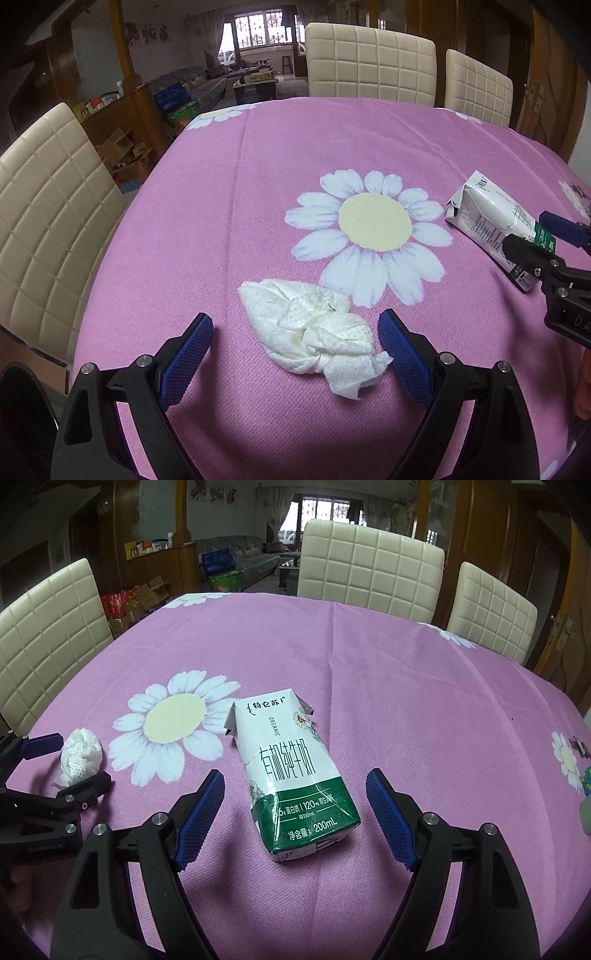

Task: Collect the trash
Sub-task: 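Grasp the white tissue with the left tool while the right grasps the milk carton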

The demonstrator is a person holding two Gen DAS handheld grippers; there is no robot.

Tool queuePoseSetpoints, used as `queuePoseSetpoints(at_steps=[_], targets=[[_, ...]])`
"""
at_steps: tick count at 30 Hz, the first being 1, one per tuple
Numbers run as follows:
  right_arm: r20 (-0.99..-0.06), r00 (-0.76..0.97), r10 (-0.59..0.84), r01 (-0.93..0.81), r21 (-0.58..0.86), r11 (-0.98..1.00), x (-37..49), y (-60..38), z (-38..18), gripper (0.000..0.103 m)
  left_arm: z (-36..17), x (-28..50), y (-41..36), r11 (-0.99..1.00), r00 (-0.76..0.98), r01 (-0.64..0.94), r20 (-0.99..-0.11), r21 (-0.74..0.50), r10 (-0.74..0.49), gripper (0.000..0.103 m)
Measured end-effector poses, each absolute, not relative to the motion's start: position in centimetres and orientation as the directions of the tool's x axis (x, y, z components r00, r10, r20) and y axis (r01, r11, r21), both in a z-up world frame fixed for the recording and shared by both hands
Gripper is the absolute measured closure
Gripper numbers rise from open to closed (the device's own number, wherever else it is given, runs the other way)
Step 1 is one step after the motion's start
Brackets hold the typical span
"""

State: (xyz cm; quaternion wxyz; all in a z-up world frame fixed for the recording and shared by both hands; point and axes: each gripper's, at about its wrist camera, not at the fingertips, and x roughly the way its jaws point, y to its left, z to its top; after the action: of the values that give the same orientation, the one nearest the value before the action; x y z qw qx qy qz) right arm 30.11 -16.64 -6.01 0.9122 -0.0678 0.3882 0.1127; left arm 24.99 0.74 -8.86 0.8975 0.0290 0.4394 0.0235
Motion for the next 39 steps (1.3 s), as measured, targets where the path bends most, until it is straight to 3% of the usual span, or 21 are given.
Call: queuePoseSetpoints(at_steps=[17,19,22,28,33,39], targets=[[-0.753,0.647,0.122,-0.257,-0.065,0.964,30.4,-15.6,-7.3,0.026,-8.4,24.4,1.4,0.998,0.639,-0.033,-0.767,0.044,0.055,0.016],[-0.752,0.647,0.123,-0.252,-0.058,0.966,30.4,-15.7,-7.3,0.033,-8.4,24.5,1.6,0.999,0.637,-0.036,-0.769,0.035,0.050,0.019],[-0.757,0.641,0.128,-0.249,-0.048,0.967,30.5,-15.9,-7.4,0.044,-8.7,24.7,1.7,0.999,0.623,-0.035,-0.781,0.031,0.046,0.034],[-0.747,0.653,0.124,-0.259,-0.066,0.964,30.1,-15.5,-7.3,0.047,-8.6,24.4,1.0,0.998,0.632,-0.006,-0.773,0.056,0.047,0.048],[-0.737,0.666,0.117,-0.273,-0.095,0.957,29.6,-14.9,-7.1,0.048,-8.3,24.0,0.5,0.996,0.647,0.006,-0.760,0.085,0.061,0.072],[-0.710,0.692,0.129,-0.277,-0.096,0.956,28.8,-14.6,-6.3,0.049,-7.6,22.8,-0.2,0.988,0.687,-0.004,-0.718,0.156,0.116,0.077]])
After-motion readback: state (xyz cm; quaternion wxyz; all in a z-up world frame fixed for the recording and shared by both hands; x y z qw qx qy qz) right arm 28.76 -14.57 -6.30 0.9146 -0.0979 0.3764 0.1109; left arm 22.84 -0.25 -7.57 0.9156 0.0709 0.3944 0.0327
